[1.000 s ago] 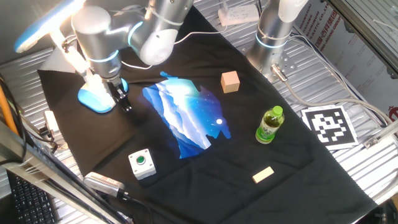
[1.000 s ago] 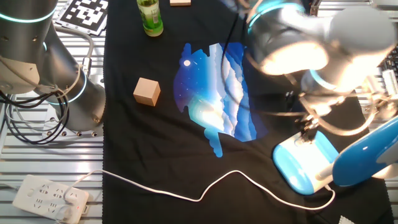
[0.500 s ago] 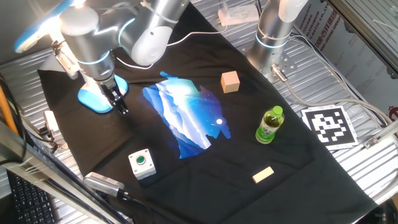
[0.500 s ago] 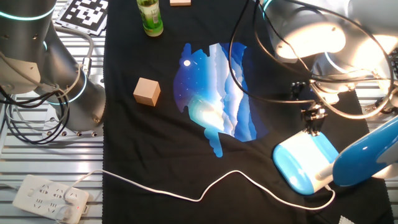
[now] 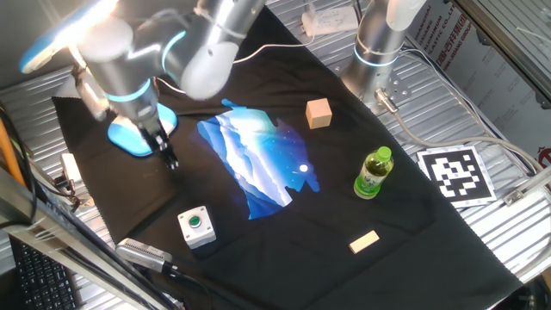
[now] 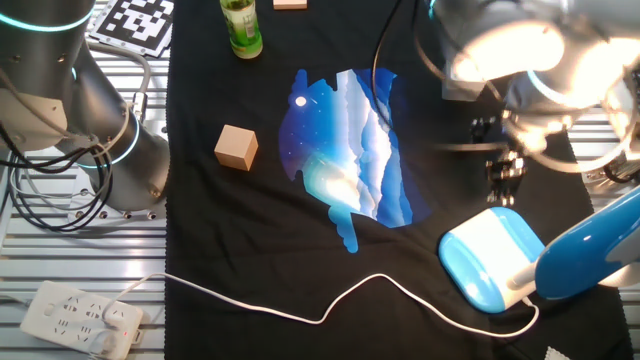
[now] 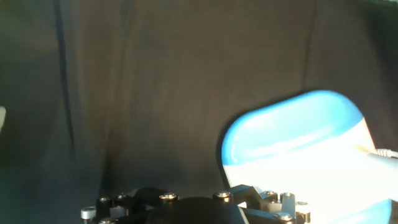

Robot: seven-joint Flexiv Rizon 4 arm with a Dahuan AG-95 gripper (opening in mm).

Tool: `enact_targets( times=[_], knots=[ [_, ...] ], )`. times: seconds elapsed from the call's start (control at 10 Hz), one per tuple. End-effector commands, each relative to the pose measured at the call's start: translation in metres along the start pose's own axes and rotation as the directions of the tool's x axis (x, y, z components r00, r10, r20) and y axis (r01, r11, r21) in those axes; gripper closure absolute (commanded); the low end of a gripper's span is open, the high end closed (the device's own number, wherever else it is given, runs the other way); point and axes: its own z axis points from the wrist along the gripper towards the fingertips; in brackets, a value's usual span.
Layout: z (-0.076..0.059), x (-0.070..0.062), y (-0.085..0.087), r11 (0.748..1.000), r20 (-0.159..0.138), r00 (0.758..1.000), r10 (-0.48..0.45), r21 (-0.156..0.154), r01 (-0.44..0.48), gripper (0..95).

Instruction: Turn on the desk lamp by pressing the button

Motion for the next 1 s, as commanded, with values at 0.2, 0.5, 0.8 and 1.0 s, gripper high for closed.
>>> enact_targets(
  times=[0.2, 0.5, 0.8, 1.0],
  knots=[
    [0.0027, -0.0049, 0.0134, 1.0, -0.003, 1.0, -0.03, -0.002, 0.03, 0.0],
    [-0.0007, -0.0023, 0.0168, 0.999, -0.011, 0.999, -0.049, -0.002, 0.049, 0.0],
    [-0.0009, -0.0023, 0.0169, 0.999, -0.01, 0.999, -0.049, -0.001, 0.049, 0.0],
    [-0.001, -0.0022, 0.017, 0.999, -0.011, 0.999, -0.043, 0.001, 0.043, 0.0]
  ],
)
